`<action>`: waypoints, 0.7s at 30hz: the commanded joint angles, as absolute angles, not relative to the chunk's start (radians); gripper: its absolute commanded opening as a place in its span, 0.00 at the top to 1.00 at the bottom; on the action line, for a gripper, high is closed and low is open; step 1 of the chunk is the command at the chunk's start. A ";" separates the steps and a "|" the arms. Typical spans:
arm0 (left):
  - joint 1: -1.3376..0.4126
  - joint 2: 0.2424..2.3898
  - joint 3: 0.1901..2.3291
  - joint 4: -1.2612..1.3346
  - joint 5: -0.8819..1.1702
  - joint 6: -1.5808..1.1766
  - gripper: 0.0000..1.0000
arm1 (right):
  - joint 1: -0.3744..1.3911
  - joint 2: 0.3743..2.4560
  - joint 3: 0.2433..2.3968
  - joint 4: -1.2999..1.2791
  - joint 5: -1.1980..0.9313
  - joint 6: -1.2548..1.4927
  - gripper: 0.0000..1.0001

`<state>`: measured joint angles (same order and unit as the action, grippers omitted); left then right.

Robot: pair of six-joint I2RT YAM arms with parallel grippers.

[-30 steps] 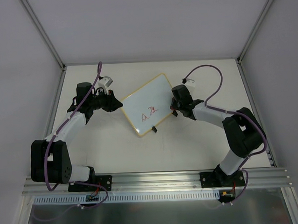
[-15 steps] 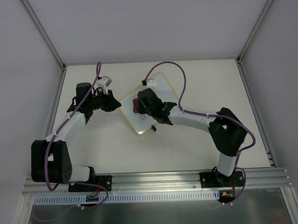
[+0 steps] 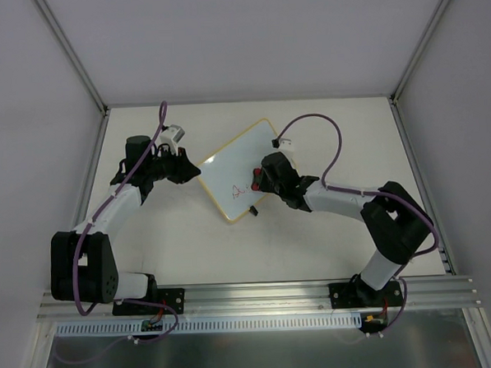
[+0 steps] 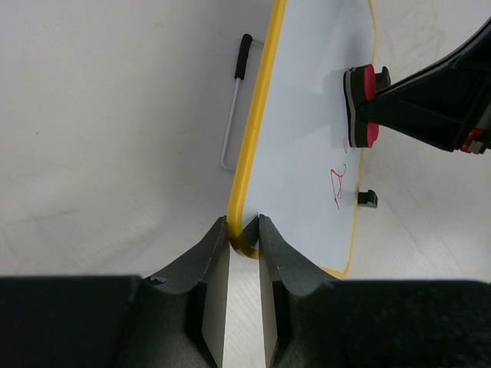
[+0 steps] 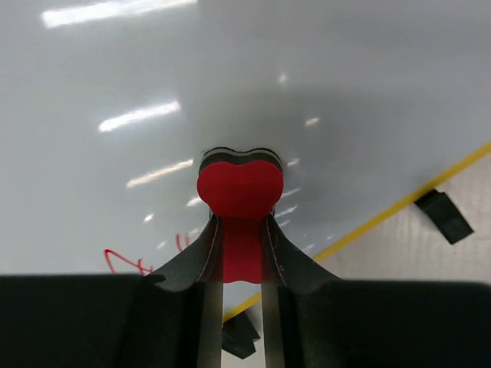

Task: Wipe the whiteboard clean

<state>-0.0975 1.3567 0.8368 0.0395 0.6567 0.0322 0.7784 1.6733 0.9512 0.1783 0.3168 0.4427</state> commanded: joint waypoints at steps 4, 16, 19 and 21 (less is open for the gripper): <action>-0.101 1.338 0.833 0.011 0.673 0.061 1.00 | 0.733 1.727 0.887 0.083 0.404 0.454 1.00; -0.101 1.347 0.835 0.009 0.684 0.052 1.00 | 0.882 1.821 1.119 0.104 0.308 0.417 1.00; -0.101 1.347 0.836 0.009 0.684 0.048 1.00 | 0.929 1.870 1.178 0.104 0.287 0.402 1.00; -0.101 1.347 0.836 0.008 0.681 0.048 1.00 | 0.942 1.888 1.187 0.104 0.285 0.391 1.00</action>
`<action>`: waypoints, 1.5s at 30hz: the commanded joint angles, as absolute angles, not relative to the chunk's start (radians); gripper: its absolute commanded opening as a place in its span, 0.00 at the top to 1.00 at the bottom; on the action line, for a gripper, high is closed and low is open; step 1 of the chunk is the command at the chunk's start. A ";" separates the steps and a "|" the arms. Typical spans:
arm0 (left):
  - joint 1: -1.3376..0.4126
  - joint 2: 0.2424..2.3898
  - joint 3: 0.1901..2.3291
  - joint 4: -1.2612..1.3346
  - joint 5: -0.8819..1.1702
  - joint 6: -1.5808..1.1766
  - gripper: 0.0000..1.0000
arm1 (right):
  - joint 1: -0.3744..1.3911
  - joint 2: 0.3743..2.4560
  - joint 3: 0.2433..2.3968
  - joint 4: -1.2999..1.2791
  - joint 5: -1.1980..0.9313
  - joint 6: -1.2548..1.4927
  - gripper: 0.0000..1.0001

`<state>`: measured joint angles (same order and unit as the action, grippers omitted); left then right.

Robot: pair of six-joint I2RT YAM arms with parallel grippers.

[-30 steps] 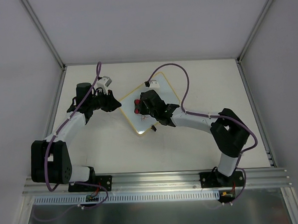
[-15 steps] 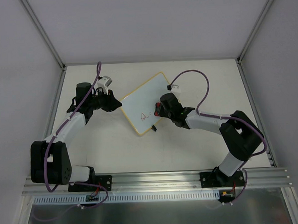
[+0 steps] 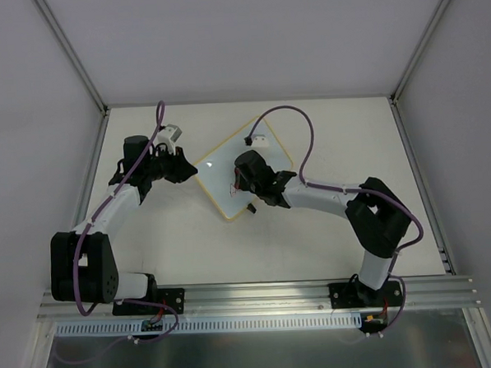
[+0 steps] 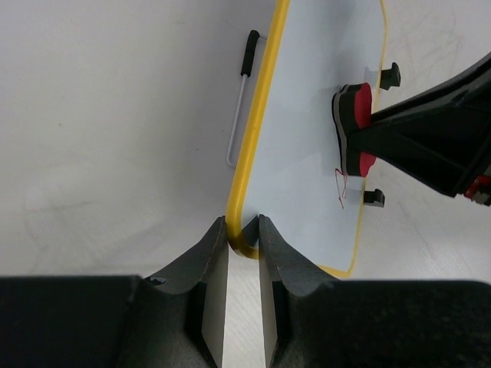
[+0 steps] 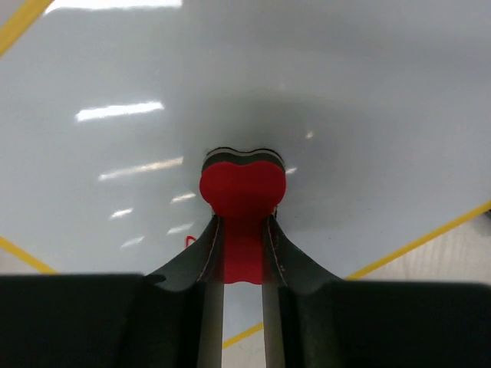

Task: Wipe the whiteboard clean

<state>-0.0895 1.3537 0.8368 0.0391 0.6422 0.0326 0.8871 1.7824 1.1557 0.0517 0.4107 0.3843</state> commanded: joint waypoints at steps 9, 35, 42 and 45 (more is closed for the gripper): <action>-0.101 1.359 0.844 0.005 0.676 0.040 1.00 | 0.992 1.919 1.180 0.120 0.222 0.368 1.00; -0.101 1.362 0.879 0.005 0.660 0.023 1.00 | 0.876 1.781 0.896 0.184 0.311 0.423 1.00; -0.101 1.370 0.879 -0.020 0.670 0.017 1.00 | 0.959 1.836 1.015 0.195 0.264 0.376 1.00; -0.101 1.365 0.882 -0.023 0.664 0.018 1.00 | 0.986 1.861 1.063 0.195 0.245 0.354 1.00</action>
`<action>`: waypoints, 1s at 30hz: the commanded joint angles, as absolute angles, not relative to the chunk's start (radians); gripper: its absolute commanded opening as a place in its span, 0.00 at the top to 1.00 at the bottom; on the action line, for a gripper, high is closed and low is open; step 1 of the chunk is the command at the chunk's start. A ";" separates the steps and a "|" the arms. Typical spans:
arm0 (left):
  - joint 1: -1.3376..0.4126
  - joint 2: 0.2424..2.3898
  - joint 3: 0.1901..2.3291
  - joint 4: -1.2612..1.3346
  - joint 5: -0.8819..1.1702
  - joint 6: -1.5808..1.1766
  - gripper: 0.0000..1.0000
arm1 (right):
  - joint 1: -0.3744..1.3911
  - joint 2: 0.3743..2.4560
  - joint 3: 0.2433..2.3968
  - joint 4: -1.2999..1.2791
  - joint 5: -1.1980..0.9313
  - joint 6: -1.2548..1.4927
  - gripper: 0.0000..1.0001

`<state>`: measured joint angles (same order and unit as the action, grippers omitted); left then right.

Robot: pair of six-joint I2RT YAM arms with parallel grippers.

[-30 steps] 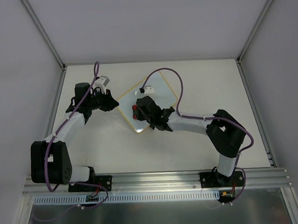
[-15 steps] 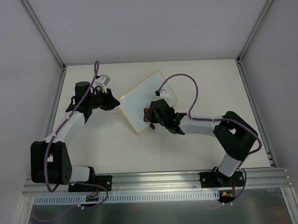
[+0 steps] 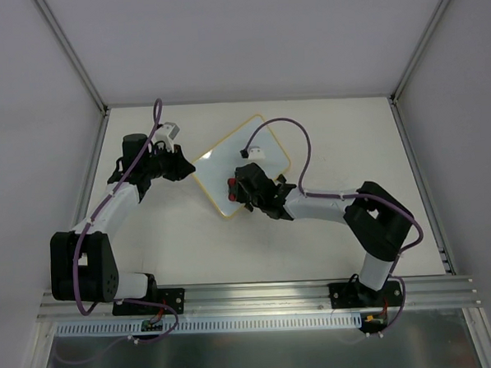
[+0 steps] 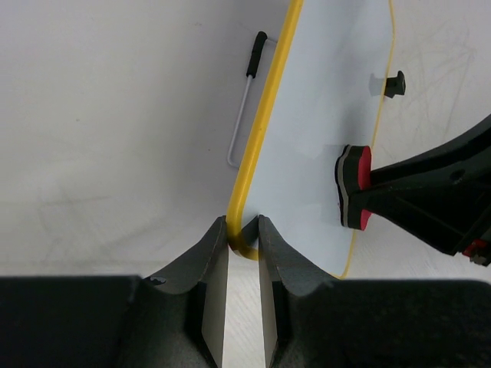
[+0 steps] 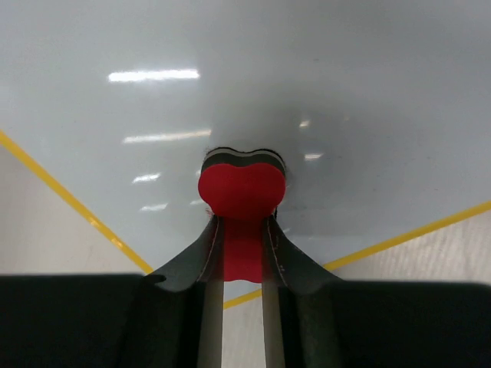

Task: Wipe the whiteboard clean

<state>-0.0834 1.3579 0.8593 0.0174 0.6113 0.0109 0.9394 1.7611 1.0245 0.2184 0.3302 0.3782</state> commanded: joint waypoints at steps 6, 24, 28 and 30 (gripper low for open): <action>-0.101 1.367 0.891 -0.031 0.661 0.018 1.00 | 1.011 1.873 1.069 0.201 0.225 0.328 1.00; -0.101 1.358 0.902 -0.058 0.664 0.035 1.00 | 0.723 1.713 0.844 0.215 0.344 0.356 1.00; -0.101 1.356 0.899 -0.067 0.666 0.041 1.00 | 0.680 1.715 0.853 0.215 0.339 0.354 1.00; -0.101 1.355 0.896 -0.072 0.666 0.046 1.00 | 0.663 1.707 0.859 0.213 0.342 0.350 1.00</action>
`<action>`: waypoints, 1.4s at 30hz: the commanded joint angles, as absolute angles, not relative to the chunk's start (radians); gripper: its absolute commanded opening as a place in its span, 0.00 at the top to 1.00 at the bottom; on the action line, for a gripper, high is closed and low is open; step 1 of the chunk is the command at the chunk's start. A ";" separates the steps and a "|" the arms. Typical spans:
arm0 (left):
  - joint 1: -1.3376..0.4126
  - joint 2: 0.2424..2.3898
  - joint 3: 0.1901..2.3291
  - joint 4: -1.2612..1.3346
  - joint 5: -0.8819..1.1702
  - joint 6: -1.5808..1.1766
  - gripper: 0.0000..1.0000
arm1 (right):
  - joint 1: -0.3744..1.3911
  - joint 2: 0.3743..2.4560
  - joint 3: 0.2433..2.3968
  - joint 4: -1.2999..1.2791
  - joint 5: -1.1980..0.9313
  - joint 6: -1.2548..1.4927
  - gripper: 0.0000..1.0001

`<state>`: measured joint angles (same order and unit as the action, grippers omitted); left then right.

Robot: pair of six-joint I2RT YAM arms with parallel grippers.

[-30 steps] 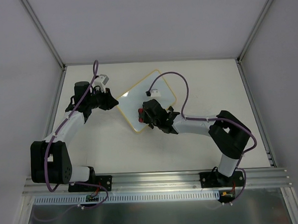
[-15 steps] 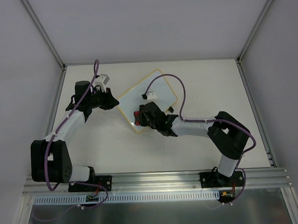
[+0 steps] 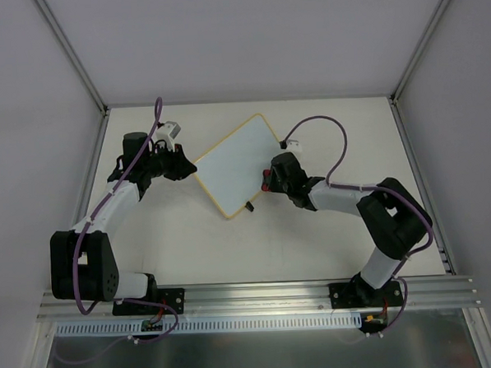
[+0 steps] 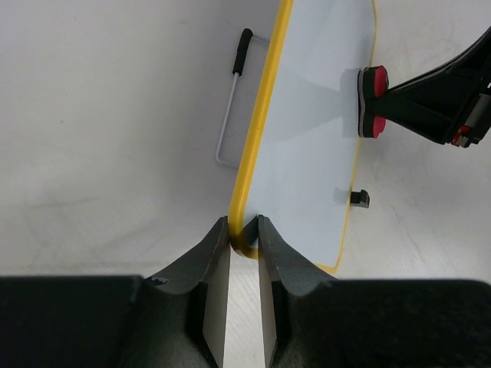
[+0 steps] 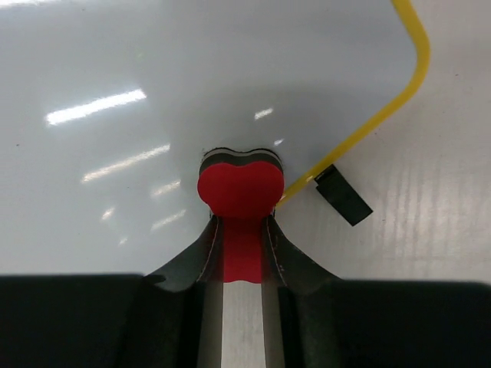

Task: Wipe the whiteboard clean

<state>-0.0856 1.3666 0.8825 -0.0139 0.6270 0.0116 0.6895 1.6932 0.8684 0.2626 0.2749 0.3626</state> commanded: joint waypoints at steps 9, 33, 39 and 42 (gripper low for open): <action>-0.101 1.345 0.903 -0.084 0.657 0.048 1.00 | 0.624 1.666 0.942 0.172 0.348 0.301 1.00; -0.103 1.396 0.965 -0.097 0.618 0.005 0.99 | 0.134 1.468 0.877 -0.301 0.313 0.327 0.96; -0.110 1.428 0.991 -0.095 0.621 -0.028 0.98 | 0.084 1.554 0.890 -0.331 0.298 0.373 0.91; -0.110 1.431 0.996 -0.095 0.618 -0.026 0.93 | 0.078 1.586 0.913 -0.368 0.290 0.388 0.84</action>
